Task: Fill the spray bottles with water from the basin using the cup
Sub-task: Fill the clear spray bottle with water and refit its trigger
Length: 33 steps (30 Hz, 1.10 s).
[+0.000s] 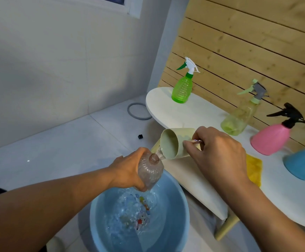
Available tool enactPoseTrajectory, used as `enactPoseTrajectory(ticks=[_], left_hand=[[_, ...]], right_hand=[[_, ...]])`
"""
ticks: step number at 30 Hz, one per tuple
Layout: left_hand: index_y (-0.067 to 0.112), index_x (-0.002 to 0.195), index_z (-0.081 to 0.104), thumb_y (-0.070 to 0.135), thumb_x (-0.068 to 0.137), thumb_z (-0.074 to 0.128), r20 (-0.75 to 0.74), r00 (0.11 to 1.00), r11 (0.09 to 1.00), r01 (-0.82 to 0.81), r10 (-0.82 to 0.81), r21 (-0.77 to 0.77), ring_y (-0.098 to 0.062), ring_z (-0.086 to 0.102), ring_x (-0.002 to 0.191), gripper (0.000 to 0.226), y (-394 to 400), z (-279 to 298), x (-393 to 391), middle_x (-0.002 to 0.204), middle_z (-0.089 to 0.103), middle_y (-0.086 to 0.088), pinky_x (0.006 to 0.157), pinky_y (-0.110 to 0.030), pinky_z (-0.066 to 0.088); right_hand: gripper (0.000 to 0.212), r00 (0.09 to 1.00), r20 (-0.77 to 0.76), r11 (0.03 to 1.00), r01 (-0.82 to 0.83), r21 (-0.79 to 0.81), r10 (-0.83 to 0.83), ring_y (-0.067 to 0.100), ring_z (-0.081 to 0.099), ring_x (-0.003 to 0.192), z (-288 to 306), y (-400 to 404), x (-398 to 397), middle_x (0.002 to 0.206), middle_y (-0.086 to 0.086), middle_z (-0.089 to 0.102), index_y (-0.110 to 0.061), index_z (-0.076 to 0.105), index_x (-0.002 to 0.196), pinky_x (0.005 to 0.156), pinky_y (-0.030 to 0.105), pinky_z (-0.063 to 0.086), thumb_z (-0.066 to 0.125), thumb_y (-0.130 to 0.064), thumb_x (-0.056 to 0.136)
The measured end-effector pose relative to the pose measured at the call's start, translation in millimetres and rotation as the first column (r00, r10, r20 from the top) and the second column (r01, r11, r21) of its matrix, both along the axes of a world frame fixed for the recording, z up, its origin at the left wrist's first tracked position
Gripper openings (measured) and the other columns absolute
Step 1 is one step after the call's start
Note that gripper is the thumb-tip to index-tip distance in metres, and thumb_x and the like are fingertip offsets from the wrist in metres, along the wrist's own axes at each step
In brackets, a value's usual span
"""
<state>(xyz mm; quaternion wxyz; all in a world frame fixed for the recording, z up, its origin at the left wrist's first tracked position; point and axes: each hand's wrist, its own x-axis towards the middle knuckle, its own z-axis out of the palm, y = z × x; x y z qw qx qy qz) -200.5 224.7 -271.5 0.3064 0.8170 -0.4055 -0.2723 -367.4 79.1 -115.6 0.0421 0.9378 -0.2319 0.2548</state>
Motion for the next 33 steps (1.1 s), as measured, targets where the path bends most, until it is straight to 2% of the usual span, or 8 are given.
enactPoseTrajectory(ticks=[6,10,13,18,21,26,31,33], left_hand=[[0.060,0.131,0.027,0.046,0.048,0.095,-0.001,1.000,1.000,-0.003,0.003,0.009,-0.023,0.058,0.109,0.108,-5,-1,-3,0.118,0.058,0.015,0.089,-0.036,0.057],[0.060,0.131,0.025,0.048,0.049,0.095,-0.002,1.000,1.000,-0.001,0.001,0.015,-0.026,0.058,0.111,0.108,-8,0,-5,0.119,0.058,0.014,0.094,-0.041,0.056],[0.059,0.130,0.026,0.046,0.053,0.095,-0.013,1.000,1.000,0.006,-0.006,0.002,-0.025,0.058,0.111,0.105,-9,0,-5,0.120,0.057,0.014,0.093,-0.039,0.057],[0.061,0.128,0.028,0.049,0.049,0.095,-0.063,0.998,0.999,0.008,-0.011,-0.044,-0.021,0.062,0.111,0.105,-10,0,-6,0.123,0.059,0.014,0.092,-0.041,0.059],[0.061,0.125,0.031,0.047,0.044,0.095,-0.116,0.993,0.996,-0.009,-0.002,-0.091,-0.019,0.063,0.112,0.104,-10,-2,-5,0.122,0.058,0.014,0.090,-0.044,0.061],[0.046,0.134,0.034,0.025,0.054,0.100,-0.189,0.982,0.984,-0.008,-0.026,-0.177,-0.015,0.061,0.116,0.105,-6,-2,-2,0.126,0.055,0.012,0.094,-0.036,0.060],[0.038,0.135,0.036,0.014,0.059,0.098,-0.212,0.977,0.978,-0.043,-0.001,-0.204,-0.011,0.062,0.110,0.101,7,0,2,0.123,0.056,0.008,0.079,-0.019,0.058],[0.036,0.134,0.037,0.013,0.059,0.100,-0.223,0.975,0.976,-0.059,0.011,-0.209,-0.012,0.063,0.110,0.101,12,0,5,0.123,0.057,0.007,0.081,-0.022,0.060]], right_hand=[[0.027,0.999,-0.009,0.985,-0.033,-0.167,0.032,0.028,0.055,0.063,-6,4,-3,0.065,-0.004,0.052,-0.022,0.055,0.074,0.060,0.031,0.029,0.075,-0.038,0.084],[0.027,0.998,-0.026,0.963,-0.056,-0.262,0.051,0.025,0.054,0.061,-6,8,-6,0.066,-0.002,0.053,-0.020,0.057,0.073,0.051,0.025,0.020,0.078,-0.034,0.084],[0.029,0.994,-0.008,0.929,-0.102,-0.356,0.106,0.025,0.048,0.057,-6,11,-7,0.064,0.001,0.050,-0.019,0.055,0.069,0.049,0.025,0.018,0.077,-0.028,0.085],[0.028,0.979,-0.006,0.882,-0.184,-0.434,0.202,0.029,0.047,0.057,-12,12,-8,0.066,0.003,0.048,-0.018,0.052,0.069,0.046,0.034,0.037,0.071,-0.017,0.090],[0.026,0.976,-0.007,0.881,-0.200,-0.428,0.218,0.030,0.049,0.059,-14,13,-8,0.067,0.004,0.051,-0.017,0.055,0.070,0.047,0.035,0.039,0.071,-0.017,0.090],[0.029,0.992,0.045,0.963,-0.103,-0.250,0.118,0.028,0.052,0.055,-14,12,-8,0.064,-0.001,0.055,-0.020,0.056,0.072,0.046,0.025,0.027,0.075,-0.036,0.088],[0.033,0.998,-0.033,0.994,0.055,0.092,-0.052,0.033,0.057,0.078,-17,5,-3,0.071,-0.006,0.053,-0.026,0.052,0.083,0.062,0.035,0.037,0.057,-0.055,0.095],[0.032,0.994,-0.077,0.980,0.095,0.176,-0.083,0.034,0.057,0.087,-20,2,-2,0.071,-0.006,0.051,-0.026,0.053,0.085,0.068,0.038,0.043,0.054,-0.057,0.096]])
